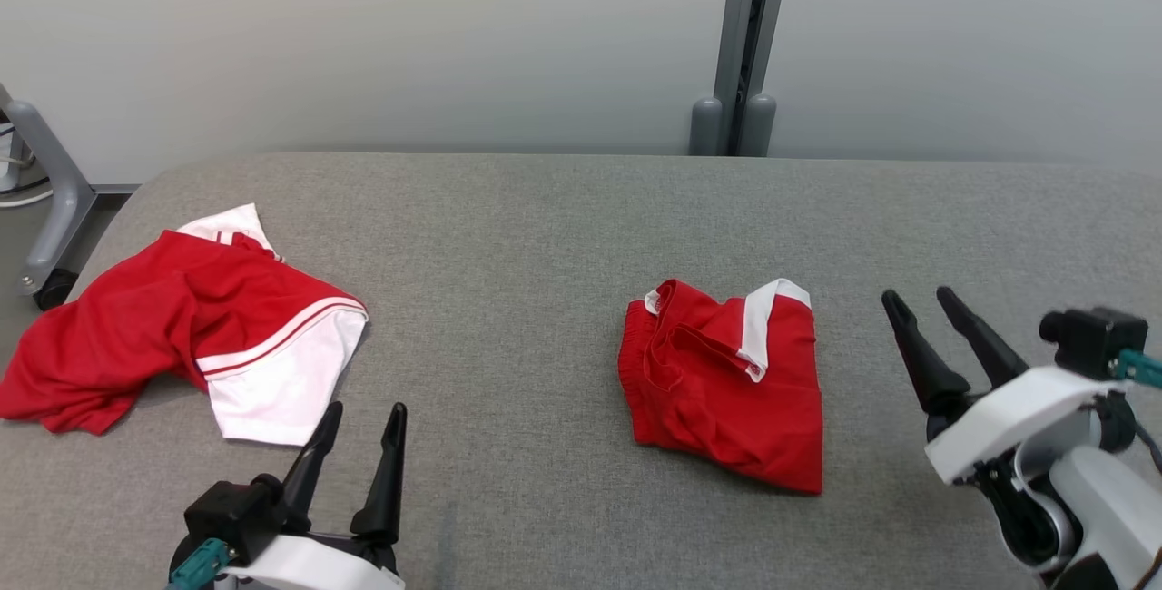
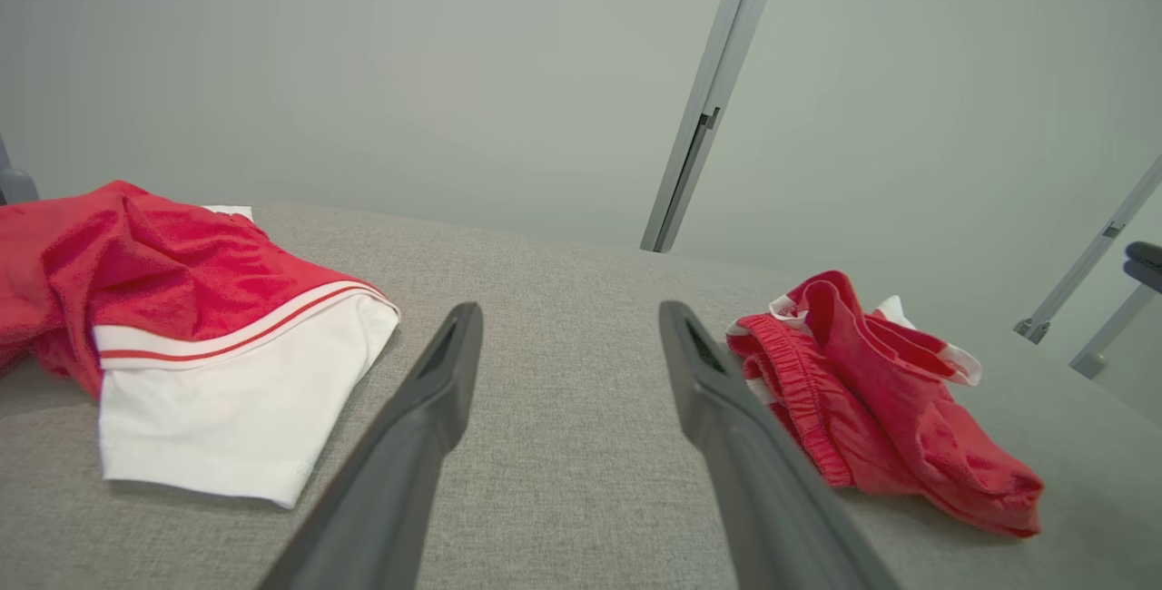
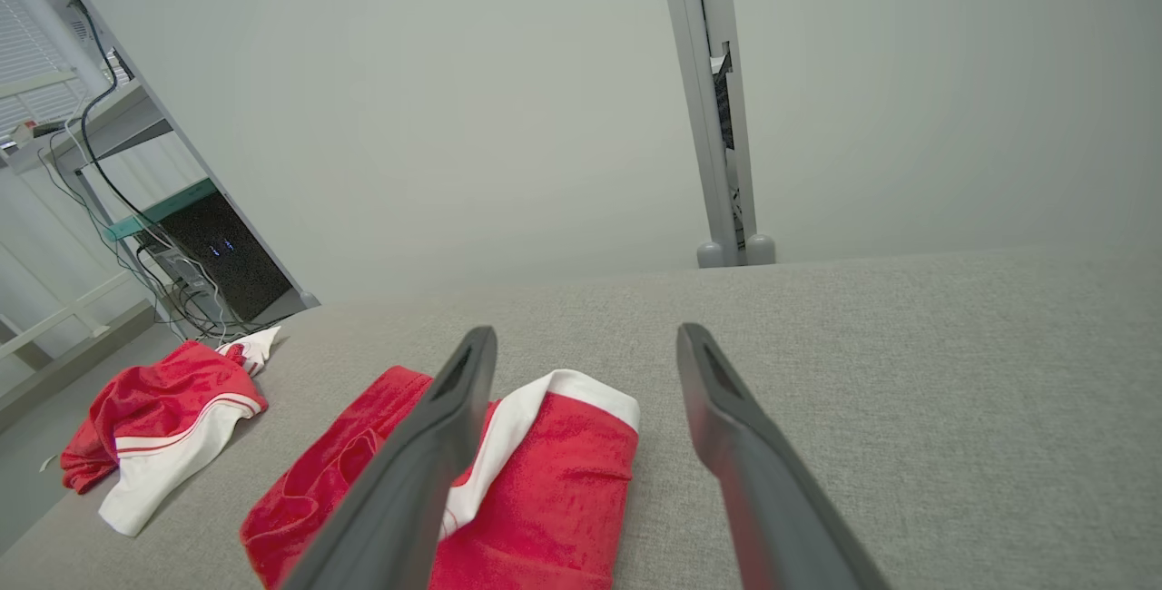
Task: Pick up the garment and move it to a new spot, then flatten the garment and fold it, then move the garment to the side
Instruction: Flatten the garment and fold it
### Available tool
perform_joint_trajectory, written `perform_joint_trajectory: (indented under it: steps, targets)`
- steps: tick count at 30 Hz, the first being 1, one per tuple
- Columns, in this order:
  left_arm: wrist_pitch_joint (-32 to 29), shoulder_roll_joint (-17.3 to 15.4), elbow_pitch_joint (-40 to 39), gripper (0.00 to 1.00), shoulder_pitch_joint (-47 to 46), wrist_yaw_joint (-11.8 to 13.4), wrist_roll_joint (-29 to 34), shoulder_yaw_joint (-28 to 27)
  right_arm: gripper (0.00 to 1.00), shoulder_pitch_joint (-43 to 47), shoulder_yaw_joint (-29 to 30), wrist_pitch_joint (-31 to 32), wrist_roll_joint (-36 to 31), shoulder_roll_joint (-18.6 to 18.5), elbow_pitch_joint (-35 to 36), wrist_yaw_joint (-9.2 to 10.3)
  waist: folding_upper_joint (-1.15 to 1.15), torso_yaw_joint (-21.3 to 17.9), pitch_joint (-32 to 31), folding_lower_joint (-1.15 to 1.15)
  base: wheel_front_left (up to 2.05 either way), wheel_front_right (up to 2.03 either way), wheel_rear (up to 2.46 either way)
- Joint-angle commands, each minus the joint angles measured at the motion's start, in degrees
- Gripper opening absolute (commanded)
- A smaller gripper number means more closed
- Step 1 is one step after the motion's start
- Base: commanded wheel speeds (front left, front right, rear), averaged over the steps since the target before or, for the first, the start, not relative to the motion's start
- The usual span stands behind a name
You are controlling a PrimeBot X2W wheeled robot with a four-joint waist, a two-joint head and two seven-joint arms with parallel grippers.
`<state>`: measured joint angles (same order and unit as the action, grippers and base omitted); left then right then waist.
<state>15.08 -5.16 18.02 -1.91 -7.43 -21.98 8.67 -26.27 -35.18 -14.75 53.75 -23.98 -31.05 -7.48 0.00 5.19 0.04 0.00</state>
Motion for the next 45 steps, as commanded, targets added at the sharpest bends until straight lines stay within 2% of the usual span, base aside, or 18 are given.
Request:
perform_joint_trajectory:
  steps: [1,5,9,16,23,24,26,27,35,40,45]
  targets:
    - [0.1,-0.6,-0.6,1.00,0.5,-0.1,0.4,-0.7,1.00,2.4,2.6,-0.5,-2.0,0.5,0.8,-0.03,0.00,-0.1,0.1,0.00,0.00,0.00,0.00]
    - [0.1,-0.7,-1.7,1.00,0.7,-0.1,0.7,-2.1,1.00,7.4,9.5,-0.5,-7.2,3.2,3.7,-0.03,0.00,-0.7,0.5,0.00,0.00,0.00,0.00]
    - [0.1,-0.7,-2.3,1.00,0.3,-0.1,1.0,-2.8,1.00,9.9,14.0,-0.2,-13.6,4.9,5.4,-0.03,0.00,-1.0,0.8,0.00,0.00,0.00,0.00]
    - [0.1,-0.7,-2.4,1.00,-0.8,-0.1,0.9,-2.4,1.00,11.7,19.7,3.2,-21.8,9.3,8.1,-0.03,0.00,-0.5,1.3,0.00,0.00,0.00,0.00]
    - [0.1,-0.4,-2.0,1.00,-1.0,-0.1,0.5,-1.9,1.00,13.7,24.1,6.9,-28.3,11.7,11.1,-0.03,0.00,0.5,1.2,0.00,0.00,0.00,0.00]
    - [0.1,-0.4,-1.9,1.00,-1.0,-0.1,0.4,-1.9,0.96,14.0,24.7,7.6,-30.1,11.5,10.9,-0.02,0.00,0.6,1.2,0.00,0.00,0.00,0.00]
    - [0.1,-0.3,-1.8,1.00,-1.1,-0.1,0.2,-1.8,0.35,14.3,25.2,8.6,-32.0,12.5,10.8,-0.03,0.00,0.8,1.3,0.00,0.00,0.00,0.00]
    - [0.1,-0.3,-1.8,1.00,-1.2,-0.1,0.2,-1.8,0.00,14.5,25.2,9.2,-32.4,13.0,10.9,-0.03,0.00,0.9,1.4,0.00,0.00,0.00,0.00]
    - [0.1,-0.3,-1.7,1.00,-1.8,-0.1,-0.1,-1.4,0.00,12.3,21.3,15.4,-34.0,14.1,7.0,-0.02,0.00,1.4,2.1,0.00,0.00,0.00,0.00]
    - [0.1,-0.4,-1.3,1.00,-2.4,-0.1,-0.7,-0.6,0.00,9.6,18.5,19.1,-31.9,15.5,2.7,-0.02,0.00,2.5,3.0,0.00,0.00,0.00,0.00]
    - [0.1,-1.0,-1.0,1.00,-3.1,-0.1,-1.3,-0.1,0.00,6.0,16.8,20.1,-31.1,15.9,-2.3,-0.02,0.00,4.1,4.1,0.00,0.00,0.00,0.00]
